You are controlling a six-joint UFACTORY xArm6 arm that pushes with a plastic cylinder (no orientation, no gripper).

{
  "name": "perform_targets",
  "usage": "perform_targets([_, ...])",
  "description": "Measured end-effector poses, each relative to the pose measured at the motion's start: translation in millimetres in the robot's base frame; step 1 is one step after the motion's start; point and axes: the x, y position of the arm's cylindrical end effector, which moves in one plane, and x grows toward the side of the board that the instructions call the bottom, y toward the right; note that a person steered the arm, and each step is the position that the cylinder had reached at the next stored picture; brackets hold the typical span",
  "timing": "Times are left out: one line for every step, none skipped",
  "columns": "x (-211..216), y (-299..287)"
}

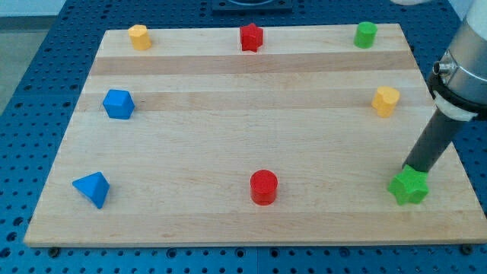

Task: Move the green star diagonally to the top right side of the red circle

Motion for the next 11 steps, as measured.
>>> perform_targets([0.0,0.0])
perform_targets([2.8,13.1])
perform_targets([17.8,23.9])
perform_targets([42.5,24.1])
perform_targets([46.5,-0.5])
perform_targets([38.4,-27.5])
perform_targets([20.8,-53.7])
perform_targets([5.5,-76.1])
perform_targets([-10.4,-99.7])
perform_targets([-28.2,-125.1])
perform_targets([-44.7,-140.9])
